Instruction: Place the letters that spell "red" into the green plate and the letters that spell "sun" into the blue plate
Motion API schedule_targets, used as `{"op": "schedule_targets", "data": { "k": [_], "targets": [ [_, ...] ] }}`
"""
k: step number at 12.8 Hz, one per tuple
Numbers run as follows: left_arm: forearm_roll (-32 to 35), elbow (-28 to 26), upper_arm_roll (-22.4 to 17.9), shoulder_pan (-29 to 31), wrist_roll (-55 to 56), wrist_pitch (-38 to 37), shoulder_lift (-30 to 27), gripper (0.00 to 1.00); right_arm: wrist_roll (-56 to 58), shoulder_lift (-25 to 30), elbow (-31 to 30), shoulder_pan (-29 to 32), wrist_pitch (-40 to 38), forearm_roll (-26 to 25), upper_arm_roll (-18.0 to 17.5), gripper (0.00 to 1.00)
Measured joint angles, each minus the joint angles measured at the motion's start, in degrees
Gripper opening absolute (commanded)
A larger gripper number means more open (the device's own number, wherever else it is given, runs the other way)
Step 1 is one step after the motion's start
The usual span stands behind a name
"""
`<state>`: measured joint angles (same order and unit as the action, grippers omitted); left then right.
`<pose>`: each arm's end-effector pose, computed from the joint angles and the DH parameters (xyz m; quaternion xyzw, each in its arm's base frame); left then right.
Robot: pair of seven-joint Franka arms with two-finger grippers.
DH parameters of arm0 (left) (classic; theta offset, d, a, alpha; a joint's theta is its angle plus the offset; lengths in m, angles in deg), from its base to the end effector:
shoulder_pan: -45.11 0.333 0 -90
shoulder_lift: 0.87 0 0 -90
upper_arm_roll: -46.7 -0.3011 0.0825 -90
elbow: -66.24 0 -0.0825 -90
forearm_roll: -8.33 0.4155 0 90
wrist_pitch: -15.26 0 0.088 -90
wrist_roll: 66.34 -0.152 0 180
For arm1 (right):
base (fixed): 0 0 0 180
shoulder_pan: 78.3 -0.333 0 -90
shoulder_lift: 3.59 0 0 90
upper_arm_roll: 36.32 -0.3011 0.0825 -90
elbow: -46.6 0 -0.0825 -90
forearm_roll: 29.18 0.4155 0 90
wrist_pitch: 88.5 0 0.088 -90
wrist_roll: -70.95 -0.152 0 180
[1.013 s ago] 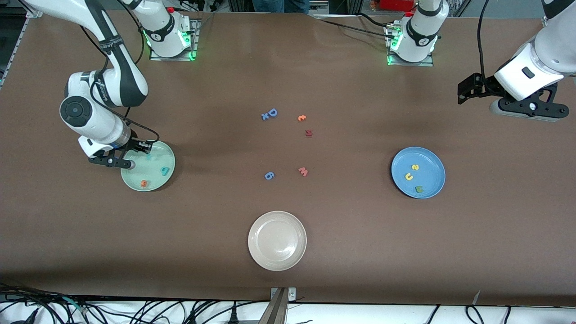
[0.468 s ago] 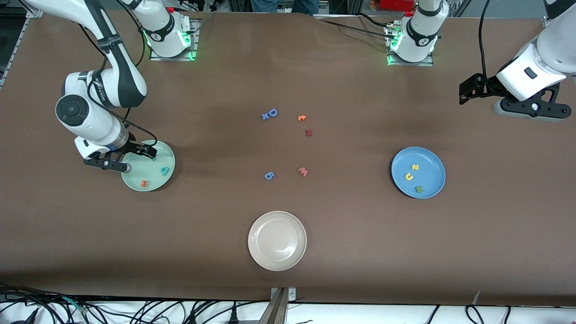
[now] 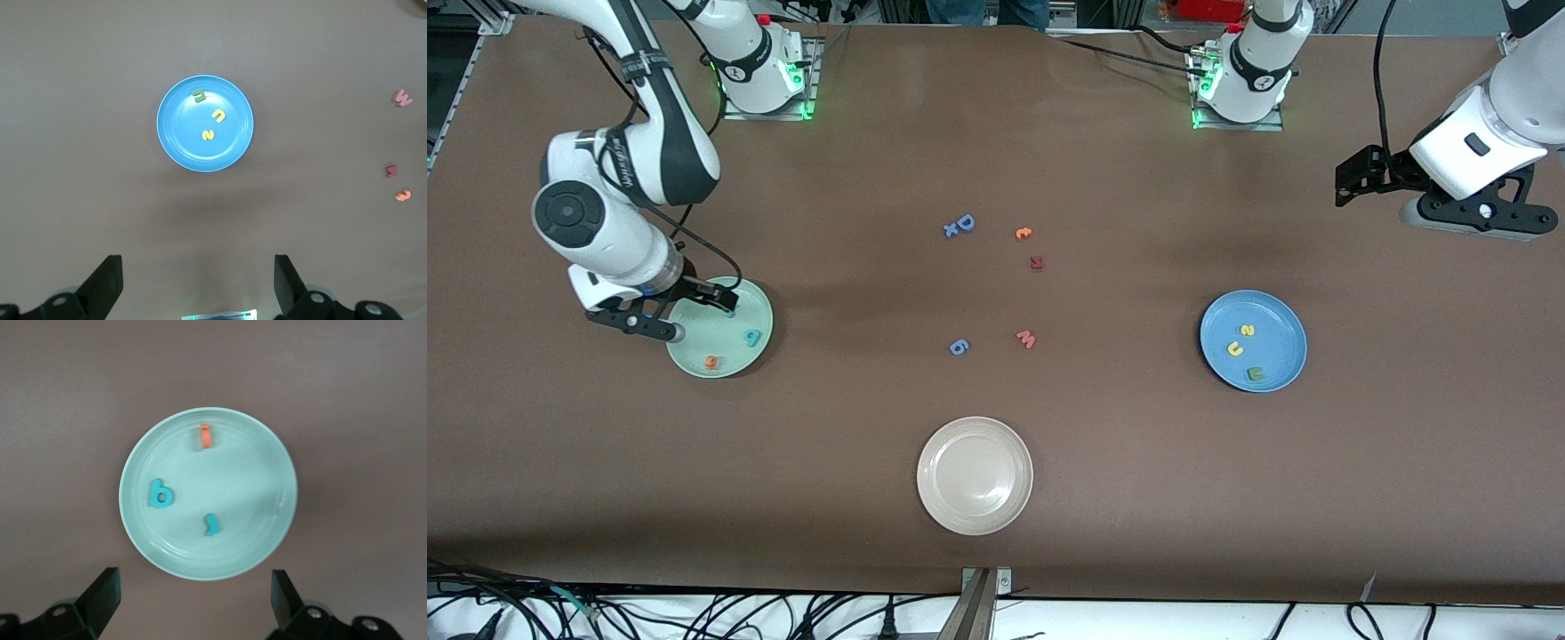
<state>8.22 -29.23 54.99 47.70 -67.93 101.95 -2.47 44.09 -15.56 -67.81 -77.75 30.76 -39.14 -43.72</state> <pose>0.5597 -0.0569 0.5286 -0.9960 0.0633 0.0627 0.0033 0.5935 0.0557 0.2704 0.9882 -0.1272 -0.0406 0.0746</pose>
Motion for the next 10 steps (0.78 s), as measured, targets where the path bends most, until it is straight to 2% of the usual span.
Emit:
{"op": "schedule_targets", "data": {
  "k": [4, 10],
  "targets": [
    [0.0, 0.0, 0.0, 0.0, 0.0, 0.0, 0.0, 1.0, 2.18, 3.49, 6.48, -0.39, -11.2, 5.16, 0.61, 1.0],
    [0.0, 0.0, 0.0, 0.0, 0.0, 0.0, 0.0, 1.0, 12.1, 9.51, 13.2, 2.99, -27.21, 6.91, 1.43, 1.0]
  ]
}}
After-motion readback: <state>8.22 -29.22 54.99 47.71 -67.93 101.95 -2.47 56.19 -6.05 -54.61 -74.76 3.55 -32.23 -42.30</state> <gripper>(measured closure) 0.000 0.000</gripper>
